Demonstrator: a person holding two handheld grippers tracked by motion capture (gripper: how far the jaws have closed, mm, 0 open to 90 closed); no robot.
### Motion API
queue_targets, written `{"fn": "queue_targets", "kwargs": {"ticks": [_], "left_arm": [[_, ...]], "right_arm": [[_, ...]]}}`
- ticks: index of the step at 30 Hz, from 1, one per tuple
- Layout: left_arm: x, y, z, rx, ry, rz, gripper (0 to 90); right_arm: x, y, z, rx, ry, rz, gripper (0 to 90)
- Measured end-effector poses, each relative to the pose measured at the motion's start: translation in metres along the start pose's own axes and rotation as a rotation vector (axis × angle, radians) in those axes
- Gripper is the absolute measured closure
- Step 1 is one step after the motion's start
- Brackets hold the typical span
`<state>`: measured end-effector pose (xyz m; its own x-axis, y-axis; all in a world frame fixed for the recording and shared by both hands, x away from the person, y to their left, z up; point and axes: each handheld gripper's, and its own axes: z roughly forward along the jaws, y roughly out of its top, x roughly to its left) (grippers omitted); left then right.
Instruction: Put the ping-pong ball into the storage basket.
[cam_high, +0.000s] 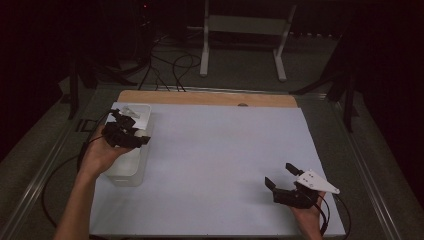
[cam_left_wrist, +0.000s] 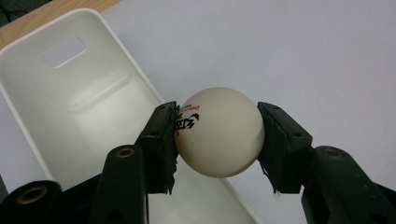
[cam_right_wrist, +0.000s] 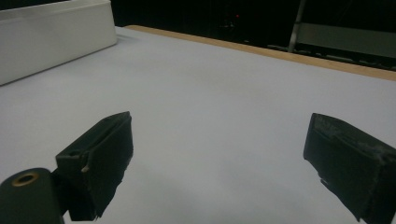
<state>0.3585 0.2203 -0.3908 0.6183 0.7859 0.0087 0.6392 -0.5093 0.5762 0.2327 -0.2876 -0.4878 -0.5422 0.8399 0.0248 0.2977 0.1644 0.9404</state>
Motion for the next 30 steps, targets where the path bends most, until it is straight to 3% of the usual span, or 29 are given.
{"fn": "queue_targets", "kwargs": {"ticks": [30], "left_arm": [[0.011,-0.008,-0.002,0.032,0.032,-0.017,51.2]], "right_arm": [[0.0,0.0,0.0,0.0,0.0,0.0,7.9]]}}
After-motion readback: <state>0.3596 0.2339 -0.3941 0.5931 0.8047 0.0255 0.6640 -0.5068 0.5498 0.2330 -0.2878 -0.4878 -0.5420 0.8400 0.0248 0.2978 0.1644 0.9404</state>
